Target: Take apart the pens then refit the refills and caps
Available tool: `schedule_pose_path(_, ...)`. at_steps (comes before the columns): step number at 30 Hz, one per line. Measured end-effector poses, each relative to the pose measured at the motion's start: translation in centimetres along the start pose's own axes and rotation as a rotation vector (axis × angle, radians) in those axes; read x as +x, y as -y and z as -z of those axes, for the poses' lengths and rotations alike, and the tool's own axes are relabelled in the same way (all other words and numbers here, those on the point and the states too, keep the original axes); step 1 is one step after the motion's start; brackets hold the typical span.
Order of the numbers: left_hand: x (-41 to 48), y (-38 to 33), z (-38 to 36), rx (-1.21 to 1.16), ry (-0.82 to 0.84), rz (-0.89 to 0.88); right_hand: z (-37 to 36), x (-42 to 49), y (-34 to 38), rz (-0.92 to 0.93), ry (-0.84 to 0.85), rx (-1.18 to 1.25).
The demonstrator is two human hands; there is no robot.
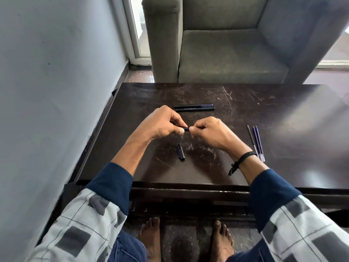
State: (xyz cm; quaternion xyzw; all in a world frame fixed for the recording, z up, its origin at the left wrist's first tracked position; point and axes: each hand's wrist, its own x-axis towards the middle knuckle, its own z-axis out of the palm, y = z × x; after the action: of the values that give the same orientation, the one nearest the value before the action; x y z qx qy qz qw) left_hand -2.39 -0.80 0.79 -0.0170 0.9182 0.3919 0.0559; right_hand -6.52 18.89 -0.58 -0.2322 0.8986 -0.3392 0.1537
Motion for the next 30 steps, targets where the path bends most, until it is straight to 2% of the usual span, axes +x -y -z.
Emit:
schedule_pose_path(4,0.0,-0.2,-0.2,0.005,-0.004,-0.016,0.3,-0.1,0.3,-0.126,0.096,0.354)
schedule_pose_path(7,0.0,-0.1,0.2,0.005,0.006,0.021,-0.2,-0.2,0.4,-0.185,0.066,0.484)
schedule_pose_path(10,-0.1,0.5,0.6,0.021,-0.035,0.11,-0.8,0.0,-0.2,-0.215,-0.1,0.339)
schedule_pose_path(13,-0.2,1.0,0.7,-0.01,-0.154,0.204,-0.7,-0.2,-0.5,-0.19,-0.174,-0.003)
schedule_pose_path(15,0.0,1.1,0.6,-0.038,-0.202,0.242,-0.8,-0.4,-0.2,-0.143,-0.098,-0.145)
schedule_pose_path(20,0.1,1.0,0.3,-0.081,-0.228,0.263,-3.0,-1.0,1.3,-0.017,0.095,-0.324)
schedule_pose_path(24,-0.1,0.9,0.4,-0.103,-0.22,0.256,-3.9,-1.1,1.9,0.049,0.162,-0.276)
schedule_pose_path(30,-0.5,0.2,0.3,-0.122,-0.171,0.245,-3.3,-1.0,1.8,0.035,0.178,-0.306)
